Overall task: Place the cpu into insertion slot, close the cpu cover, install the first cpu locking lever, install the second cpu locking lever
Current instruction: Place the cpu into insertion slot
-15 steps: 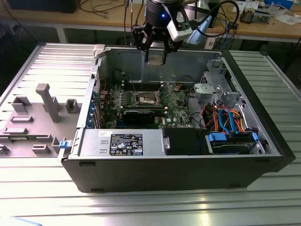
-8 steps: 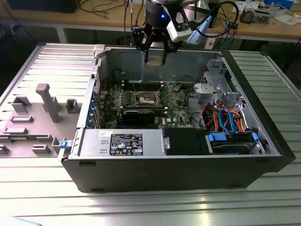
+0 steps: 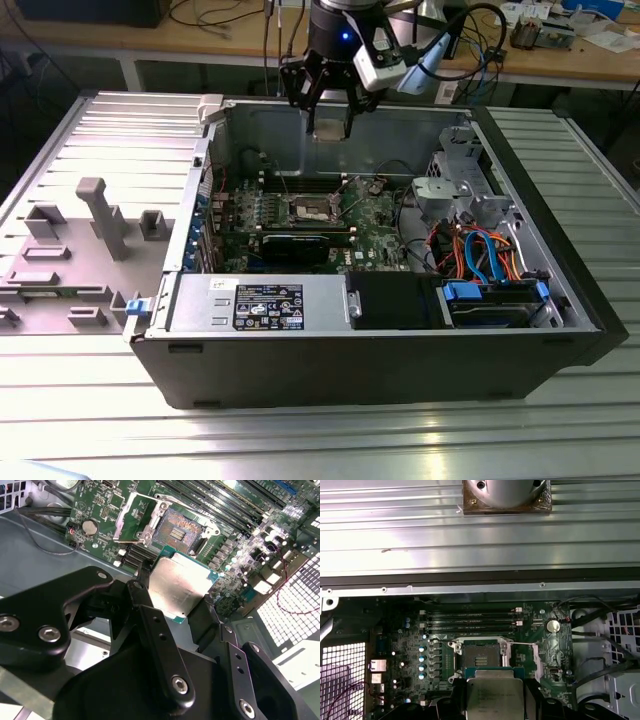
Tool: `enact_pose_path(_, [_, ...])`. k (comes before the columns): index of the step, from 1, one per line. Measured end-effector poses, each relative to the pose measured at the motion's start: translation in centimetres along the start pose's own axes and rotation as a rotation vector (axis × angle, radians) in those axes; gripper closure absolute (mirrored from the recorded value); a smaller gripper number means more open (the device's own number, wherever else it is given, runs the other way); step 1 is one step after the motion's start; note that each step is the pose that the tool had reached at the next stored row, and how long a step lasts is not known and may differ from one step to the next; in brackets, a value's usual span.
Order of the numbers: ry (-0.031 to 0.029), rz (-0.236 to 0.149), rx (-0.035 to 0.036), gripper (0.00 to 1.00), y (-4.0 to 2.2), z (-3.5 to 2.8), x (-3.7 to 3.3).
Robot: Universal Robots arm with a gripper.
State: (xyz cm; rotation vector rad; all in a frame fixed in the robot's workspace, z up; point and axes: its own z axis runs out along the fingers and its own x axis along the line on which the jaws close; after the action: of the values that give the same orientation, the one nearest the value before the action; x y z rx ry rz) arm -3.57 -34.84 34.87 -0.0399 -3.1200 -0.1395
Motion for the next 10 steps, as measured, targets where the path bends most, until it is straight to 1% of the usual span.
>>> enact_pose_path(10, [0.0000, 0.000, 0.0000, 0.45, -0.03, 0.30, 0.07])
